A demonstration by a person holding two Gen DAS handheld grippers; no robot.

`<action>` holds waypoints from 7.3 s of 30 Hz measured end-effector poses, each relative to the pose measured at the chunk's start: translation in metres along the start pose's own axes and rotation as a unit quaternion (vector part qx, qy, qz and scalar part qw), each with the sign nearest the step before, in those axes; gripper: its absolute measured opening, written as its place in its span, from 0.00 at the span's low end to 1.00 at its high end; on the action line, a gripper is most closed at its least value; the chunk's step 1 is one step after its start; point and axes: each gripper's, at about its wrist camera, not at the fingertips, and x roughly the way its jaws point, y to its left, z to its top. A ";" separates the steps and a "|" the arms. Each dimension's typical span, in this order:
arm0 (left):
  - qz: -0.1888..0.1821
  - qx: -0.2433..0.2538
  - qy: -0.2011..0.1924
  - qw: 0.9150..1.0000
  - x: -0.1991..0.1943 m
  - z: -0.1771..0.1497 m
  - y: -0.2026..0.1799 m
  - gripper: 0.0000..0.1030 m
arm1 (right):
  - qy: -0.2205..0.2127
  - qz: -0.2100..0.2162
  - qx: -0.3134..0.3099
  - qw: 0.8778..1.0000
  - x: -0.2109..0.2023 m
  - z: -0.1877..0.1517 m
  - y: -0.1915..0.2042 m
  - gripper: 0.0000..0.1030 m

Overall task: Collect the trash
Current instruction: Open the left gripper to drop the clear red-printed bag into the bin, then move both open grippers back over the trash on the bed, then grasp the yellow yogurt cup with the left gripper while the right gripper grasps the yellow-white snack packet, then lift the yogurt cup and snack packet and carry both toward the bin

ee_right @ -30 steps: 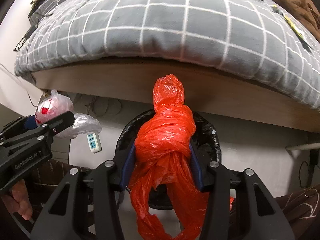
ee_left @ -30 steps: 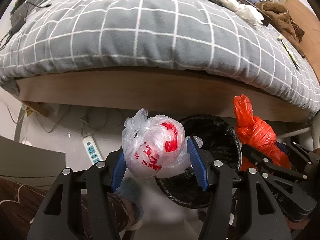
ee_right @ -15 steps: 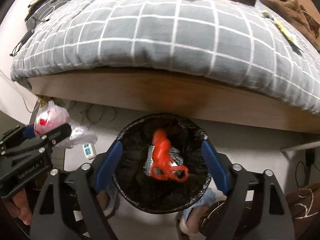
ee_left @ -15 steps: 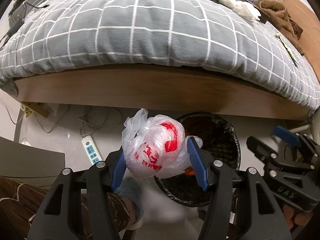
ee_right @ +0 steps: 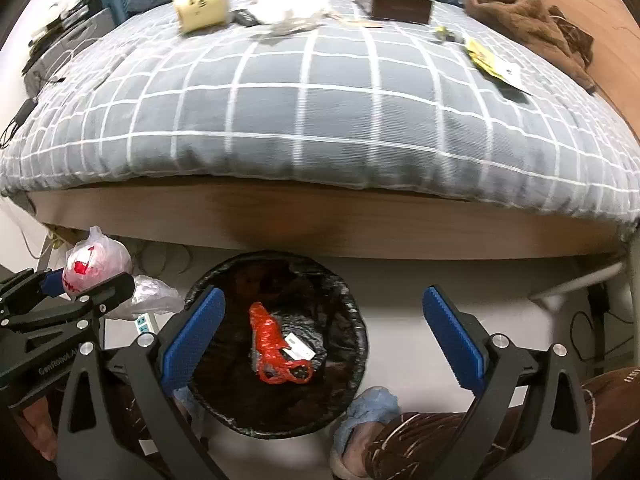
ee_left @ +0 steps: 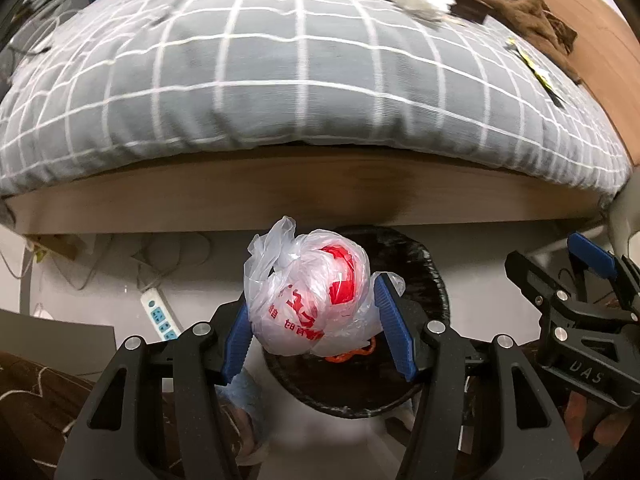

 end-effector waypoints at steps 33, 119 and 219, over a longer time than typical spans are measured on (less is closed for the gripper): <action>0.018 0.037 -0.053 0.998 -0.019 0.019 -0.043 0.94 | -0.047 -0.024 0.043 0.998 -0.019 0.009 -0.046 0.93; 0.073 -0.052 -0.164 0.982 0.040 0.312 0.023 0.69 | -0.034 -0.083 0.156 0.984 0.089 0.218 -0.177 0.35; 0.015 -0.040 -0.107 0.993 -0.071 0.026 -0.020 0.65 | -0.062 0.044 -0.009 0.997 -0.061 0.039 0.021 0.06</action>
